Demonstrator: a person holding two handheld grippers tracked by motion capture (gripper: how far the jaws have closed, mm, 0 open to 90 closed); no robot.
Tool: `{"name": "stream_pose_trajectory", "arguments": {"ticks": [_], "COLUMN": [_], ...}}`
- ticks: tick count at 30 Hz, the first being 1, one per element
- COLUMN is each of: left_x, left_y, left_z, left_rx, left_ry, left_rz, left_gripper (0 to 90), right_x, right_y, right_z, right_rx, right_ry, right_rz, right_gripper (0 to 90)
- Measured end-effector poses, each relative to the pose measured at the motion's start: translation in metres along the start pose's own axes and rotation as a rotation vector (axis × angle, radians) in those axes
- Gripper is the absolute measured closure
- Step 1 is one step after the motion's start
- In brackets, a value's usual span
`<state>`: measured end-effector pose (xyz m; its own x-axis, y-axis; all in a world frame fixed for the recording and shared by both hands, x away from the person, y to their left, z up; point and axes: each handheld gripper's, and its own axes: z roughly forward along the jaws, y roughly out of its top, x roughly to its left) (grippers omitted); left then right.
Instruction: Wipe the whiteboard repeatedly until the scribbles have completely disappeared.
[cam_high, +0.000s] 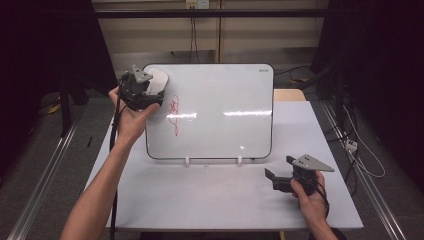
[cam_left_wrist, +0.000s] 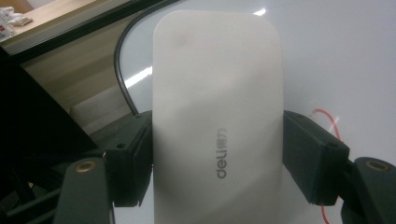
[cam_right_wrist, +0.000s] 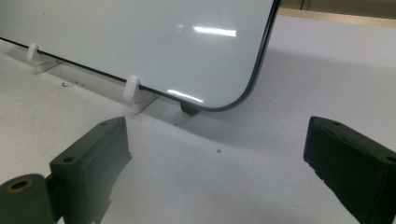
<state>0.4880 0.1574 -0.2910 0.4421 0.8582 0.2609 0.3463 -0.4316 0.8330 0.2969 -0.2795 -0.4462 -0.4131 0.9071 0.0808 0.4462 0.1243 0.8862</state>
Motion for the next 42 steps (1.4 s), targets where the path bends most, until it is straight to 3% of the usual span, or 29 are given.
{"name": "stream_pose_trajectory", "arguments": {"ticks": [3, 10, 17, 20, 23, 33, 38, 42], "left_x": [-0.003, -0.021, -0.027, -0.042, -0.050, -0.041, -0.023, -0.018], "left_y": [-0.001, 0.001, 0.002, 0.003, 0.004, 0.005, 0.009, 0.012], "left_z": [0.001, 0.004, 0.005, 0.007, 0.008, 0.005, 0.005, 0.005], "left_rx": [0.006, 0.012, 0.009, 0.011, 0.011, 0.025, 0.023, 0.014], "left_ry": [-0.019, -0.019, -0.040, -0.045, -0.041, -0.054, -0.053, -0.045], "left_rz": [-0.012, 0.029, 0.040, 0.089, 0.102, 0.125, 0.080, 0.069], "left_gripper": [30.7, 30.6, 30.6, 30.6, 30.6, 30.9, 31.0, 31.0], "right_x": [0.000, 0.000, 0.000, 0.000, 0.000, 0.000, -0.002, -0.001], "right_y": [0.000, 0.000, 0.000, 0.001, 0.001, 0.000, -0.001, -0.001], "right_z": [0.000, 0.001, 0.001, 0.001, 0.001, -0.001, -0.002, -0.002], "right_rx": [0.001, -0.001, -0.002, -0.001, -0.002, -0.002, -0.003, -0.003], "right_ry": [0.000, 0.003, 0.002, 0.003, 0.004, 0.002, -0.003, -0.004], "right_rz": [0.001, -0.001, -0.003, -0.004, -0.005, -0.004, 0.006, 0.004], "right_gripper": [7.2, 7.3, 7.3, 7.2, 7.2, 7.1, 7.2, 7.2]}}
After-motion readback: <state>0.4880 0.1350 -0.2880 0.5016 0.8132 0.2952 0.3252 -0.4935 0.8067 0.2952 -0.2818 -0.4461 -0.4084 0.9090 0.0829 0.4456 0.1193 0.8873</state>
